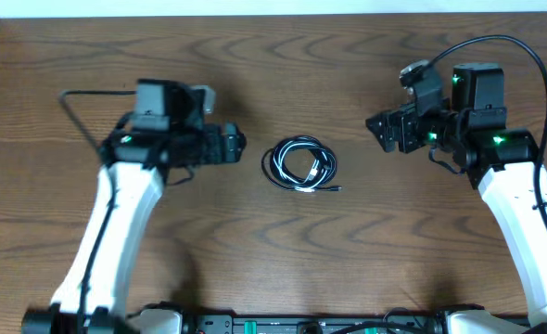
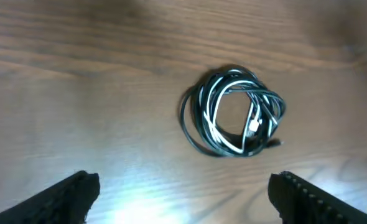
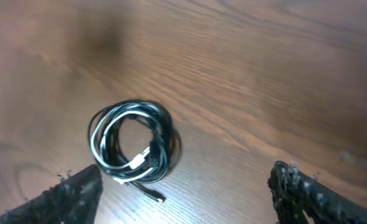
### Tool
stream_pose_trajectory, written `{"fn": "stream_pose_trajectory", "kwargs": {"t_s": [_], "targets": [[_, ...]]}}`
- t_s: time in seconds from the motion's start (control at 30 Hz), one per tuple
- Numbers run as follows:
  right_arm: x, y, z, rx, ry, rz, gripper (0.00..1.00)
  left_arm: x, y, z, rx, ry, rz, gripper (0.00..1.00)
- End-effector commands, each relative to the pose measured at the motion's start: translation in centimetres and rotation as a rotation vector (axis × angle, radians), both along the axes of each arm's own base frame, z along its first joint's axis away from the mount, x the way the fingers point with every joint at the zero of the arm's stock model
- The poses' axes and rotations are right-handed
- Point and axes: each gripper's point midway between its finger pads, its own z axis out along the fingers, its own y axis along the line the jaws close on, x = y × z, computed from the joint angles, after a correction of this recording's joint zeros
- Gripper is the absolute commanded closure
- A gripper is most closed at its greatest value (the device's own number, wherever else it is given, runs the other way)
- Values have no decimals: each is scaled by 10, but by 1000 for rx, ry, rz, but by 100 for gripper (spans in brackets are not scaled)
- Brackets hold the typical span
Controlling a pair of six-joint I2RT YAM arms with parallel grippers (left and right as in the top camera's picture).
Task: Untangle cables
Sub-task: 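Raise both arms and move grippers toward the cable bundle, then grasp the black and white cable bundle with the left gripper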
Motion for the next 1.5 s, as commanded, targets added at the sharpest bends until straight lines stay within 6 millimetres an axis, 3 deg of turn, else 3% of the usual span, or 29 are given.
{"fn": "stream_pose_trajectory", "kwargs": {"t_s": [0.0,0.13,0.27,0.37,0.5,0.73,0.93,1.03,1.13,1.47], "targets": [[8,-13,6,2,8,-110,21,20,-17,-25,15,53,77,15],[9,-18,4,11,31,-171,29,33,-43,-59,-25,134,133,26],[11,-26,1,12,56,-249,34,25,-59,-94,-25,256,180,30],[12,-26,-5,15,77,-260,37,18,-70,-109,-23,314,199,31],[15,-25,-23,8,131,-265,38,14,-79,-114,-10,323,193,36],[16,-9,-60,-7,233,-229,40,20,-74,-117,56,286,284,37],[19,-6,-69,-11,247,-221,38,24,-77,-122,42,290,327,37],[19,-6,-71,-12,250,-221,37,22,-77,-136,41,335,377,38],[19,-6,-71,-12,250,-221,37,18,-77,-154,39,399,443,56],[18,-2,-70,-4,254,-210,36,15,-84,-171,49,425,449,60]]}}
